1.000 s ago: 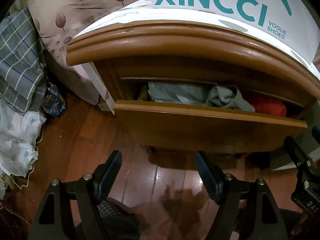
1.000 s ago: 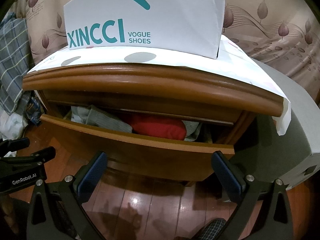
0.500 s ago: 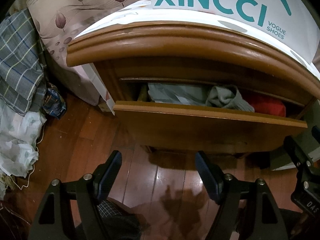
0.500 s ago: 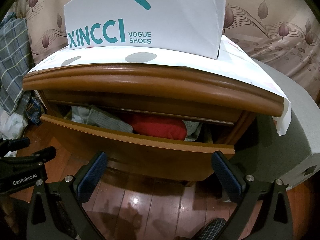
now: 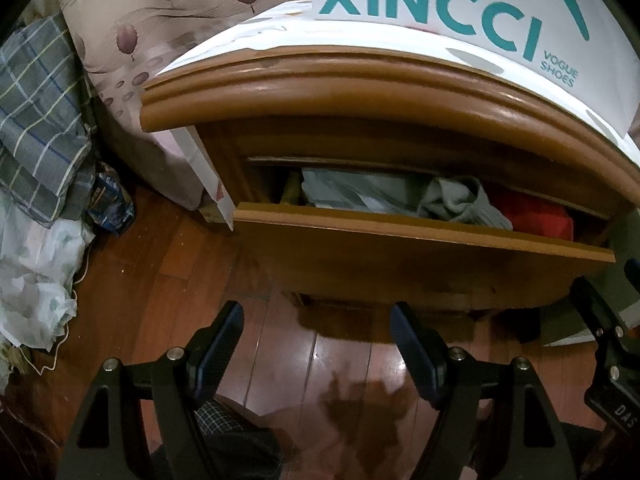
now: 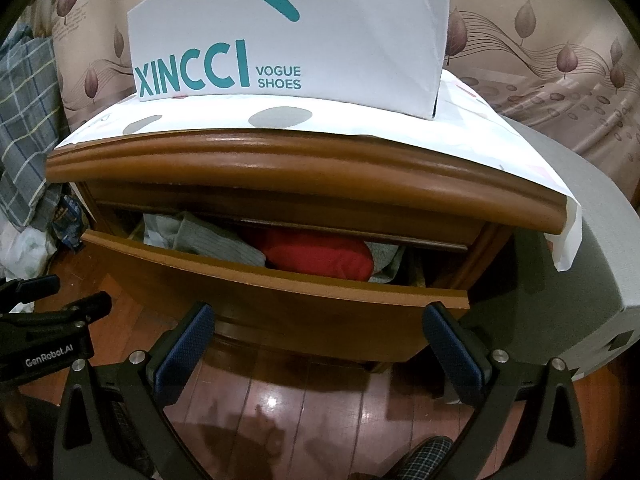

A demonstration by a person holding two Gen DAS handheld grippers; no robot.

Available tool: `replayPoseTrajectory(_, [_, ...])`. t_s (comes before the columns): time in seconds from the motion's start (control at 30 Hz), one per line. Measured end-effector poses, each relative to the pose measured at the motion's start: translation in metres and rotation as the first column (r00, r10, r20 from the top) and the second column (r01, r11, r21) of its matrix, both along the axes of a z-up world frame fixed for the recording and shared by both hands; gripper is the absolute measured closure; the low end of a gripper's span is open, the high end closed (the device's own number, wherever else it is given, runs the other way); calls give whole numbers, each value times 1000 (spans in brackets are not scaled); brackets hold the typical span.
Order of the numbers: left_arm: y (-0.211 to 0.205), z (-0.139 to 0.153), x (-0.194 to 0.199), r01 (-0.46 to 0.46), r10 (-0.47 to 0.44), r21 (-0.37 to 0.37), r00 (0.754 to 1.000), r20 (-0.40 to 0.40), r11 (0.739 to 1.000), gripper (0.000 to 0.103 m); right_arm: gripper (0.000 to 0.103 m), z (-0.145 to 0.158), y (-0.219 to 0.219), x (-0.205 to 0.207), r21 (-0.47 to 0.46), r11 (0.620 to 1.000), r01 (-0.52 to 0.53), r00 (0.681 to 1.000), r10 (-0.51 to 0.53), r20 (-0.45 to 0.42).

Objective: Take underwear out of drawer

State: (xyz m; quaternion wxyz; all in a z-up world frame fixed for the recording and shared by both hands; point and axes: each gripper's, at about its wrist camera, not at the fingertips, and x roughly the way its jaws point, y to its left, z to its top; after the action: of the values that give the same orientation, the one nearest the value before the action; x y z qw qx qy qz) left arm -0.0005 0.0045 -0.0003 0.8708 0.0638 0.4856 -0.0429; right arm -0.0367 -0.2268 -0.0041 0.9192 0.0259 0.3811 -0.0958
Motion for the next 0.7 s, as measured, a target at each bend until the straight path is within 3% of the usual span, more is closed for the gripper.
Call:
replayPoseTrajectory(0.23, [7, 4, 2, -19, 18, -52, 1000, -10, 998, 25, 0, 5, -5, -2, 15, 1000, 5, 1000, -6, 14])
replayPoseTrajectory(0.5, [25, 15, 8, -57, 47, -240, 998, -44, 969, 25, 0, 21, -21, -9, 59, 997, 42, 997, -46, 63])
replayPoseTrajectory(0.6, [38, 15, 15, -111, 82, -348, 992, -96, 931, 25, 0, 28, -27, -11, 75, 996, 55, 995, -61, 83])
replayPoseTrajectory(0.7, [56, 0, 27, -229, 141, -472, 966, -216, 851, 25, 0, 36, -36, -14, 99, 993, 70, 991, -80, 109])
